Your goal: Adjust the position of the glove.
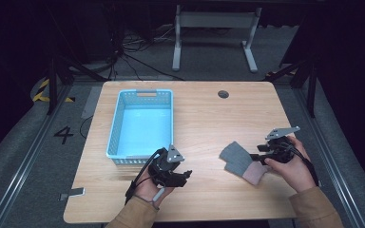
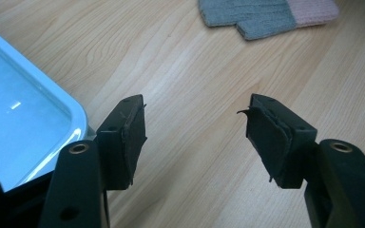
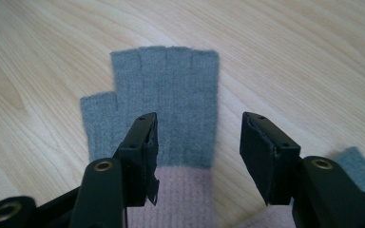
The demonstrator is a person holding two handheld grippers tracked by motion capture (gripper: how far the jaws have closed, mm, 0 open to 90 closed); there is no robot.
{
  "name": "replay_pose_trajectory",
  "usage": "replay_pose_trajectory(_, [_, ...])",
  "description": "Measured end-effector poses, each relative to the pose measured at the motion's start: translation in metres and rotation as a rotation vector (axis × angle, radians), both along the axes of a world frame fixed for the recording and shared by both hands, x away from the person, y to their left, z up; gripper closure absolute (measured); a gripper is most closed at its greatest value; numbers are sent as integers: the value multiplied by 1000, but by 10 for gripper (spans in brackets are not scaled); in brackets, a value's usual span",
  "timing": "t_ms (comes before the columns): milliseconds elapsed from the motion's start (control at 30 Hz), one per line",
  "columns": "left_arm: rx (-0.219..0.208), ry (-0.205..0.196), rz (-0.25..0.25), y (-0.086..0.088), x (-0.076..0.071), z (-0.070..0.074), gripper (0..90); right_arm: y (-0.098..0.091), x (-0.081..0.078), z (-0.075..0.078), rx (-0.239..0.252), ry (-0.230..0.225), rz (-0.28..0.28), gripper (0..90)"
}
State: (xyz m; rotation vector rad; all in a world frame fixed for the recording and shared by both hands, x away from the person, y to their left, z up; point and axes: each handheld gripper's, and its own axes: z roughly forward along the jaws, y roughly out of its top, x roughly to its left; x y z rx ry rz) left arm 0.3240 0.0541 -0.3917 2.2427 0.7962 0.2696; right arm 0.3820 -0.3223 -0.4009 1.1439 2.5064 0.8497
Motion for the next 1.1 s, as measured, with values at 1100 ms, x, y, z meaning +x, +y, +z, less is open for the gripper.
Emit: replay_pose_trajectory(1100, [12, 3, -12, -2, 0, -1, 401, 31, 2, -39, -82, 14, 66, 459])
